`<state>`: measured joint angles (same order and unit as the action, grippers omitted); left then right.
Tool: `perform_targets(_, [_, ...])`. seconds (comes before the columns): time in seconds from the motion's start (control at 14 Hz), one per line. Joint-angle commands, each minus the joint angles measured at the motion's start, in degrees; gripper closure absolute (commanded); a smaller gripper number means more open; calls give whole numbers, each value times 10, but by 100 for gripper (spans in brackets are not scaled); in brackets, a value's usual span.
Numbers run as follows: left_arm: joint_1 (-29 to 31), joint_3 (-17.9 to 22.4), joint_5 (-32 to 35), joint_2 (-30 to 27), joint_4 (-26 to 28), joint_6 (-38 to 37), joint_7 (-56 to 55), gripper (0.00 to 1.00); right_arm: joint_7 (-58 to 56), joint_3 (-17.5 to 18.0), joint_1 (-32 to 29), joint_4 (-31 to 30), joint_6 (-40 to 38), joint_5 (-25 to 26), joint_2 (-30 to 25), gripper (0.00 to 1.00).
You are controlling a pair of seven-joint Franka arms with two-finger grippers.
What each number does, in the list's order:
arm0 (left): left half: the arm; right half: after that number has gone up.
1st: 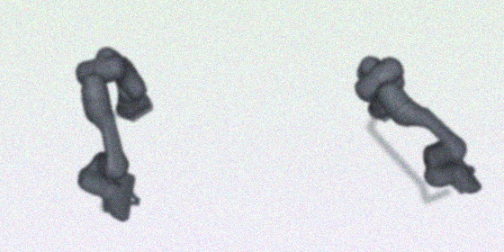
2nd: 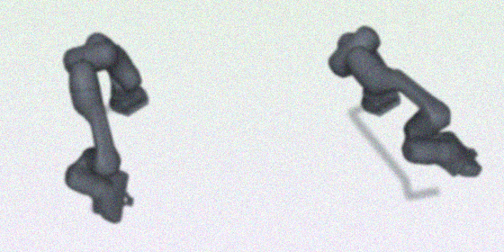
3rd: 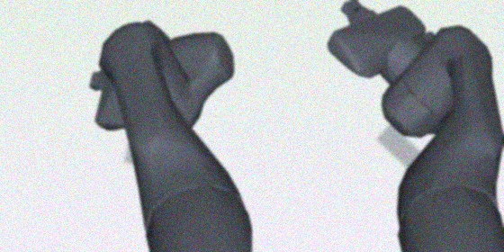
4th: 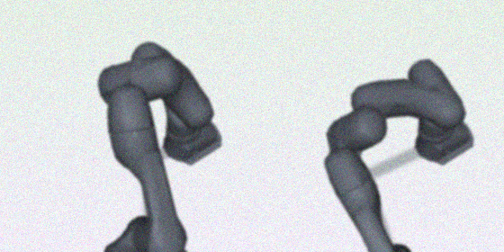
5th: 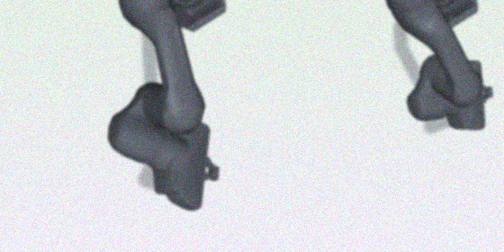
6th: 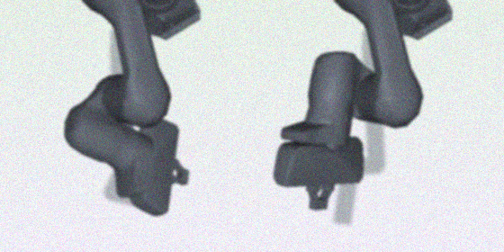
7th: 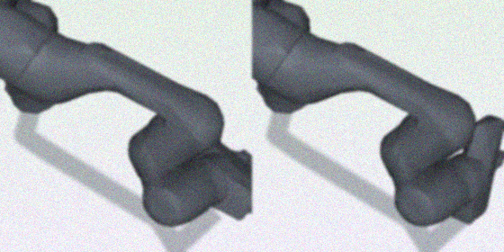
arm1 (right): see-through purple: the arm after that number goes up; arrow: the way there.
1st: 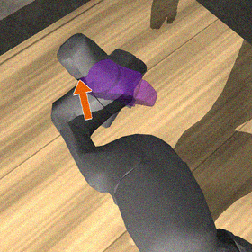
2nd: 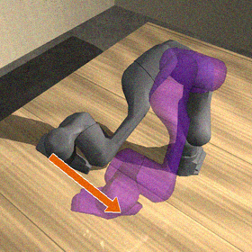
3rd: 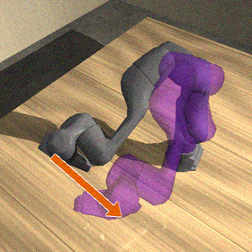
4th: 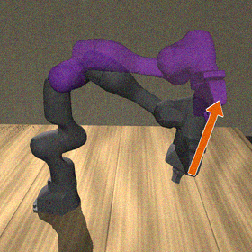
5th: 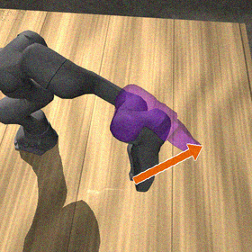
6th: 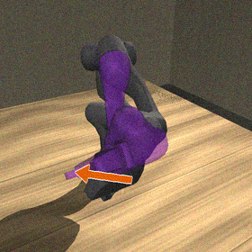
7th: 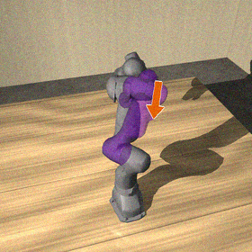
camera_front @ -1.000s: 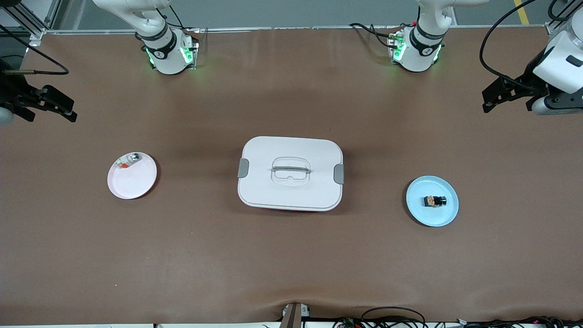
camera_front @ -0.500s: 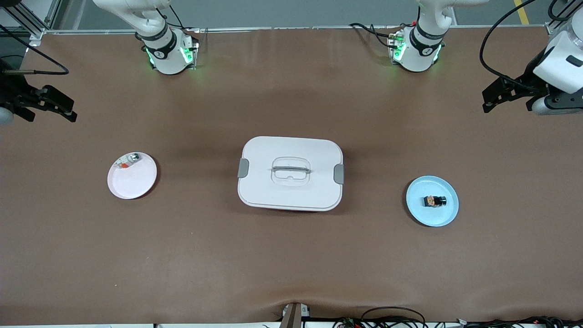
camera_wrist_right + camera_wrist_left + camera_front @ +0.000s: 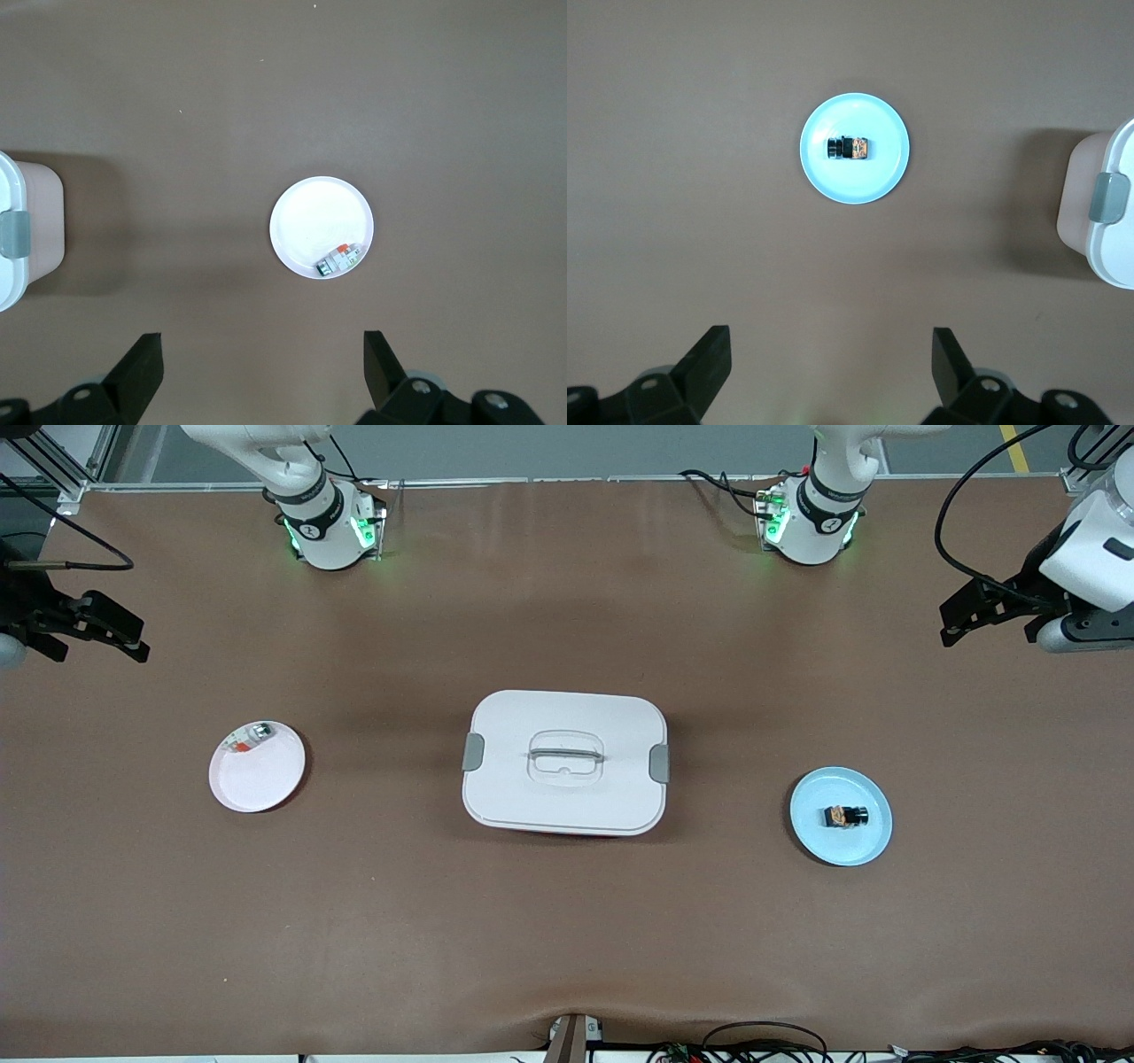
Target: Transfer orange switch to right arm and place
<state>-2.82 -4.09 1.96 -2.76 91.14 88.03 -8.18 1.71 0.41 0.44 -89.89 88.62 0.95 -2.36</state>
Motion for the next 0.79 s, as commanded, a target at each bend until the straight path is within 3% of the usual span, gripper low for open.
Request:
perform_targets(0.0, [3, 2, -12, 20, -8, 16, 10, 0, -4, 0, -1, 12, -4, 1, 5, 0])
perform_targets(0.5, [15, 2, -6, 72, 6, 86, 47, 0, -4, 0, -1, 12, -4, 2, 5, 0])
perform_targets(0.71, [20, 2, -3, 81, 60, 164, 47, 0, -4, -1, -3, 13, -4, 2, 5, 0])
